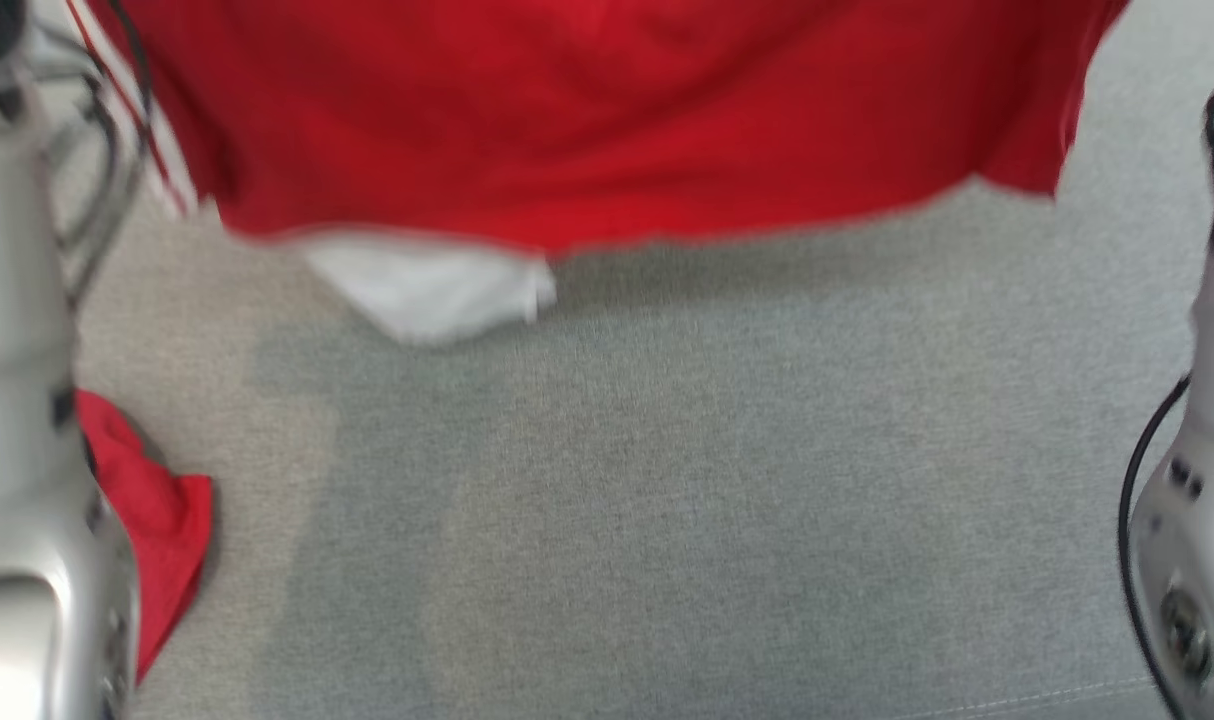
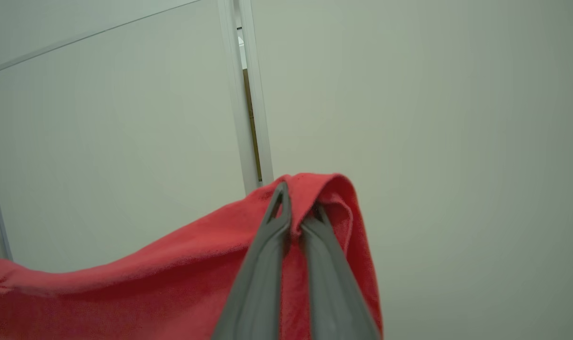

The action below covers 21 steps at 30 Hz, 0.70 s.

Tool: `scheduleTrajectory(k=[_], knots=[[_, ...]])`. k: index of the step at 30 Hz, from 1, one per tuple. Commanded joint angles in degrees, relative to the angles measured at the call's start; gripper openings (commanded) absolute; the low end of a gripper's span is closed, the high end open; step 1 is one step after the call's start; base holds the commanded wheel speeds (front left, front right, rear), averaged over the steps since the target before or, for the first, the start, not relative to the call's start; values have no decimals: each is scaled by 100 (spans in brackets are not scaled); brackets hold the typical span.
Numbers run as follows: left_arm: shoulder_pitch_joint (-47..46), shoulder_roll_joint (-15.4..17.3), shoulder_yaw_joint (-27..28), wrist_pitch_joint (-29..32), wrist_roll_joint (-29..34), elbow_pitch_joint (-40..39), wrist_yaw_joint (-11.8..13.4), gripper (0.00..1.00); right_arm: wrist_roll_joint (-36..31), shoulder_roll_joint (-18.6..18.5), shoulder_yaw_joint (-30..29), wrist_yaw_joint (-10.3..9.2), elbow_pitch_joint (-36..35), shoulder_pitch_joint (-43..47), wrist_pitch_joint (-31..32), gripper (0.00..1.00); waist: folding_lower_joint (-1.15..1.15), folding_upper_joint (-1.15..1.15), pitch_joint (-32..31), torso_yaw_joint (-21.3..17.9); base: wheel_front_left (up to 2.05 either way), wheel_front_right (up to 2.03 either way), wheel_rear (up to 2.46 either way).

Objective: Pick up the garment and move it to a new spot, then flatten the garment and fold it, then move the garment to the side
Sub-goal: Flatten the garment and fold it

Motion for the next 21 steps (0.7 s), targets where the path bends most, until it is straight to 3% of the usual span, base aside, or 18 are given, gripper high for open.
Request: scheduleTrajectory(k=[1, 4, 12, 16, 21], knots=[[-454, 18, 78, -74, -27, 373, -30, 0, -75, -29, 23, 3, 384, -459, -205, 0, 0, 0, 1559, -69, 0, 0, 0], [-1449, 212, -63, -440, 318, 1207, -202, 0, -292, -100, -70, 2, 1291, -1425, -788, 0, 0, 0, 1940, -23, 0, 0, 0], [-3208, 20, 33, -1699, 358, 3308, -473, 0, -653, -163, -142, -1, 3487, -3127, -2407, 0, 0, 0, 2342, 144, 0, 0, 0], [-3389, -95, 108, -2132, 266, 3918, -664, 0, -495, -104, -113, -2, 4106, -3296, -2750, 0, 0, 0, 2442, 220, 0, 0, 0], [-2886, -274, 101, -2314, 257, 4371, -1024, 0, -246, -172, 93, -1, 4578, -2787, -2854, 0, 0, 0, 2419, 344, 0, 0, 0]])
